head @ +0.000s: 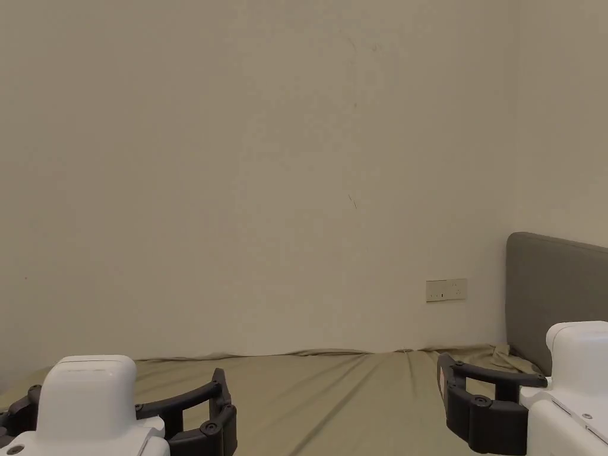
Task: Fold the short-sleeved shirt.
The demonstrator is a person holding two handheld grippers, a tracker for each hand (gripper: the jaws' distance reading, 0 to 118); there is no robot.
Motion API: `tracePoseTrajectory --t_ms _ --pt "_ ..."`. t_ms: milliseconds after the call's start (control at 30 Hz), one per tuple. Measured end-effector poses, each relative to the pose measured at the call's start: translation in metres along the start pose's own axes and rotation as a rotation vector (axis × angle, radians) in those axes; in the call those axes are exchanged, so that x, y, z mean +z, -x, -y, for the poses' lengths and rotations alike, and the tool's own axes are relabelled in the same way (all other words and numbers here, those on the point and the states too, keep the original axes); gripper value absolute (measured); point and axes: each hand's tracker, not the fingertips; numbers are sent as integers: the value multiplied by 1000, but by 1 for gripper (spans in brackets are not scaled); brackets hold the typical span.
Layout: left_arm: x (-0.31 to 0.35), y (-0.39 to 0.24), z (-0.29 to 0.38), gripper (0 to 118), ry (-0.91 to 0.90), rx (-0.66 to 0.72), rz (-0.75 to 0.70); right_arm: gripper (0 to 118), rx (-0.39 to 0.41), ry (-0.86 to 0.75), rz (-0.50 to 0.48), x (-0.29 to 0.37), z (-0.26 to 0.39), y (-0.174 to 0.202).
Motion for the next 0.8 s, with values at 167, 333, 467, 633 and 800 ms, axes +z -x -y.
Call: tracePoseTrajectory --t_ms 167,333,467,633,800 --pt "0 0 1 118 4 2 1 118 -4 2 -3 0 0 -1" --pt "0 0 1 118 3 0 2 118 5 -1 5 0 0 -2" --pt "0 -1 0 118 4 -2 5 118 4 -4 5 0 -1 -2" --pt "-1 0 1 118 2 4 -1 118 6 -6 4 0 0 -1" --pt "-2 2 2 118 5 6 -5 118 6 -9 7 1 0 -1"
